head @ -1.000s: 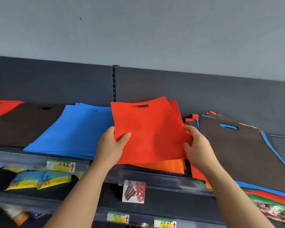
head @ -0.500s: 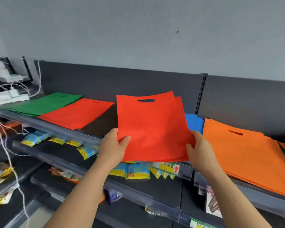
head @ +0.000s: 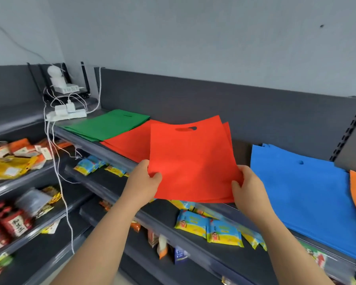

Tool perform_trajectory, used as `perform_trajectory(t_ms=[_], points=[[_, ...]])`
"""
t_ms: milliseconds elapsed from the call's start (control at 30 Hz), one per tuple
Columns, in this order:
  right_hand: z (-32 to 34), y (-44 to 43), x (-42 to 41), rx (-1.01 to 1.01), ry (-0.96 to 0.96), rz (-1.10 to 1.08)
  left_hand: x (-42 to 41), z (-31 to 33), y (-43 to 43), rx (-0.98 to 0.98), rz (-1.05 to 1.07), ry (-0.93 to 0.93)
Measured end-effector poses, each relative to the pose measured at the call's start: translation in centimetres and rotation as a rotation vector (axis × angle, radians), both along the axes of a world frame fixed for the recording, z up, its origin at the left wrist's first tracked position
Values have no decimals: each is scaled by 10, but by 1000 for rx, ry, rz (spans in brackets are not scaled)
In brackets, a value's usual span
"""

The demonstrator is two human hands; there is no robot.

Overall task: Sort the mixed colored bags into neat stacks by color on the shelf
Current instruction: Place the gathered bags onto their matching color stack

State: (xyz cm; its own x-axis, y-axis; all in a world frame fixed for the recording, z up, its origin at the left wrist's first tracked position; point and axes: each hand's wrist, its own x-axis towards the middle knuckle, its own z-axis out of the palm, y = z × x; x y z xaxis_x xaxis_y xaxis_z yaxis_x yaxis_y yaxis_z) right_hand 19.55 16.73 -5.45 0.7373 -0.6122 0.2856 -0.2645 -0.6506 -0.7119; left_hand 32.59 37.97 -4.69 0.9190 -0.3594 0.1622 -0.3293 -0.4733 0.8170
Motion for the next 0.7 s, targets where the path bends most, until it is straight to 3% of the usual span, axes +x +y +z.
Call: perform_trajectory(t_ms=[700], points=[[-15, 27, 213, -1, 87, -4, 249, -15, 4, 136, 44, -189]])
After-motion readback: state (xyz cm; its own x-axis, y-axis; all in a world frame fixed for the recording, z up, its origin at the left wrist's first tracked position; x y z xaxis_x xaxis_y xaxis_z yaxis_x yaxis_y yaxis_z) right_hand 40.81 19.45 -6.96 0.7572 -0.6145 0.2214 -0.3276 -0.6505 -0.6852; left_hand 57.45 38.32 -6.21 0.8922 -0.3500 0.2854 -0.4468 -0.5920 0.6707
